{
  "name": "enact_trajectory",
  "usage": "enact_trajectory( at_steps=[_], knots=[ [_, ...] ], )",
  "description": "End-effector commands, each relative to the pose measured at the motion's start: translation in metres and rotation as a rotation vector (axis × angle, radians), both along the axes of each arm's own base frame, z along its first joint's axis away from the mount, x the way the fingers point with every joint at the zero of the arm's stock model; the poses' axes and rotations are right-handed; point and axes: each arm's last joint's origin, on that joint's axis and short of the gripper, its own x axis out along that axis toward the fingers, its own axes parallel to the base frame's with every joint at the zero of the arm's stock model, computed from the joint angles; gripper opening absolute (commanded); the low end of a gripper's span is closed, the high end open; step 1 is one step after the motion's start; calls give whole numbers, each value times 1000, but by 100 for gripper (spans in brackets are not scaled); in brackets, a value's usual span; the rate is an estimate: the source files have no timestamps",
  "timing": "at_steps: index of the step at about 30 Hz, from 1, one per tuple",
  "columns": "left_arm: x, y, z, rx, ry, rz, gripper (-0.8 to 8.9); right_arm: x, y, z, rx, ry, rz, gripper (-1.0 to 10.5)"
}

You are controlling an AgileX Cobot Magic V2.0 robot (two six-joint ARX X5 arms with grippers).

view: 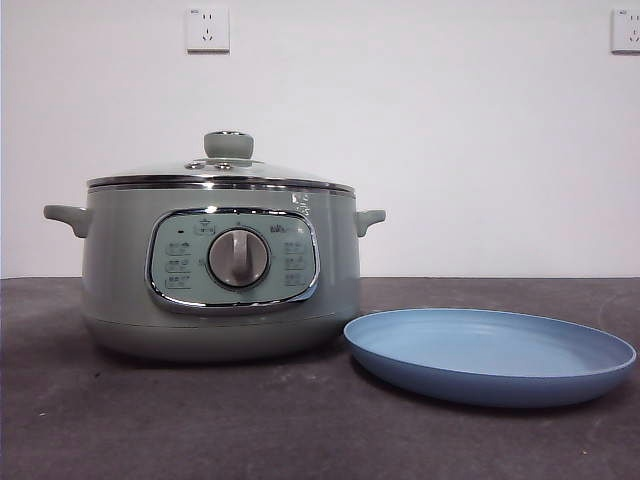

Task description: Take the potato out from the steamer,put the potato on the plate,close the lid

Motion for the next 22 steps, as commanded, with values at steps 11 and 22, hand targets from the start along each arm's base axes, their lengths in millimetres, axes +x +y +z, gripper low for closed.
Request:
enact_trajectory(
  at_steps=[11,22],
  knots=[
    [79,-37,-7,69,21,-25,652,2,1,1,1,-6,-1,599],
    [162,-80,-17,137,-12,-1,651,4,1,0,2,-8,-1,599]
  ],
)
